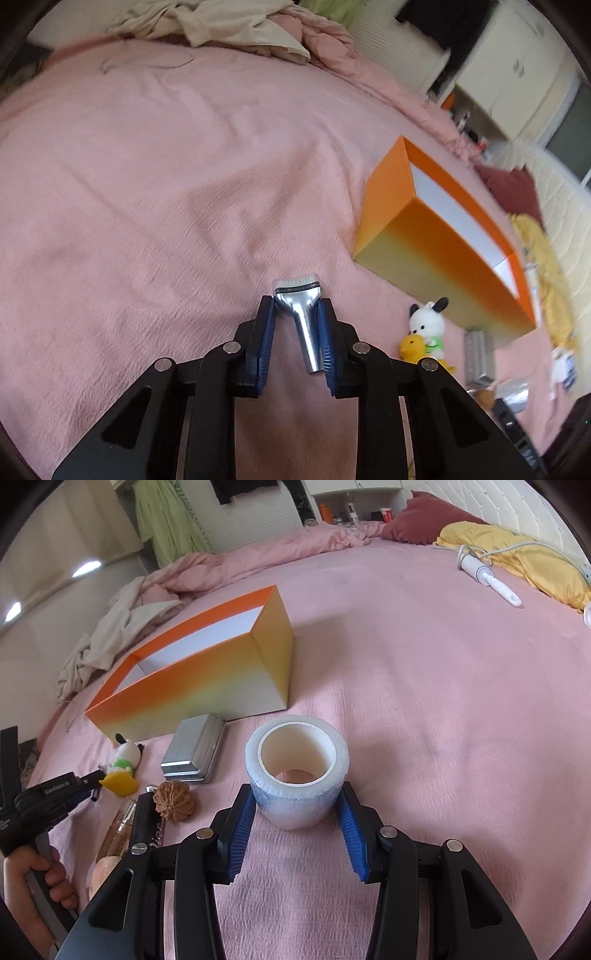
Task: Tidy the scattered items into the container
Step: 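Grasp the white tape roll with the right gripper while the left grasps the silver roller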
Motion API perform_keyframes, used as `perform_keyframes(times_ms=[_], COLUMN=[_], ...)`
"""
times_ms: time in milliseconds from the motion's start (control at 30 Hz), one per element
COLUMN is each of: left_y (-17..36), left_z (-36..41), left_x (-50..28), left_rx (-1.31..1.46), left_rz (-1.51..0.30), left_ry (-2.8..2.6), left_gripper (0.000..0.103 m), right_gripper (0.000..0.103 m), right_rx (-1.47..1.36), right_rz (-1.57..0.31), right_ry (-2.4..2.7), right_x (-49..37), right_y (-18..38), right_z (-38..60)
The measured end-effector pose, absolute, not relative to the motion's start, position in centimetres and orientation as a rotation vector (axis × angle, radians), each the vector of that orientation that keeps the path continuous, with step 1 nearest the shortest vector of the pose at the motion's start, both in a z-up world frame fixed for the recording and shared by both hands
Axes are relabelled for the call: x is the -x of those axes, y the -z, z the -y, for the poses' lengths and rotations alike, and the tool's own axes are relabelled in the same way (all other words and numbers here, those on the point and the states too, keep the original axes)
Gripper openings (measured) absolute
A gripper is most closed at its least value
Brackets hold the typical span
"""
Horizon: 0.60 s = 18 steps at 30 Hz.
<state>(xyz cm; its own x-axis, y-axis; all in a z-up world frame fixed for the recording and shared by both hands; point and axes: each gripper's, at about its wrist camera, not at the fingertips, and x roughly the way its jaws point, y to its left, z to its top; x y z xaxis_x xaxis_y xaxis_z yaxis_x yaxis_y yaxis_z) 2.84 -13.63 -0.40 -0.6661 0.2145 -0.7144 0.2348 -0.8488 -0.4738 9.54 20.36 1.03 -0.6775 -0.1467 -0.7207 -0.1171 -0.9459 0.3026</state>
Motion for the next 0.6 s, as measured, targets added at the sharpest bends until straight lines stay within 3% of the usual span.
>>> perform_keyframes(times_ms=[33,67,367,600], left_y=[0.7,0.9,0.0,-3.6], left_z=[14.5,15.1,14.3,13.2], left_x=[-3.3,-3.6,-4.1,-4.0], left_rx=[-1.251,-1.234,-1.169,-1.051], left_rz=[-0.961,-1.008,-0.915,-0.835], left_ry=[2.724,2.718,2.762,2.873], left_gripper=[0.023,0.011,0.011,0.011], right_gripper=[0.044,0.044,0.044,0.044], right_rx=[-1.255,-1.255,-1.226,-1.159], right_rz=[0.512,0.513,0.565,0.647], right_ry=[2.817,2.818,2.833,2.858], right_x=[-9.6,-9.6,-9.0,-8.4], right_y=[-1.1,-1.2,-1.6,-2.3], right_z=[-20.2,-20.1,-19.6,-19.8])
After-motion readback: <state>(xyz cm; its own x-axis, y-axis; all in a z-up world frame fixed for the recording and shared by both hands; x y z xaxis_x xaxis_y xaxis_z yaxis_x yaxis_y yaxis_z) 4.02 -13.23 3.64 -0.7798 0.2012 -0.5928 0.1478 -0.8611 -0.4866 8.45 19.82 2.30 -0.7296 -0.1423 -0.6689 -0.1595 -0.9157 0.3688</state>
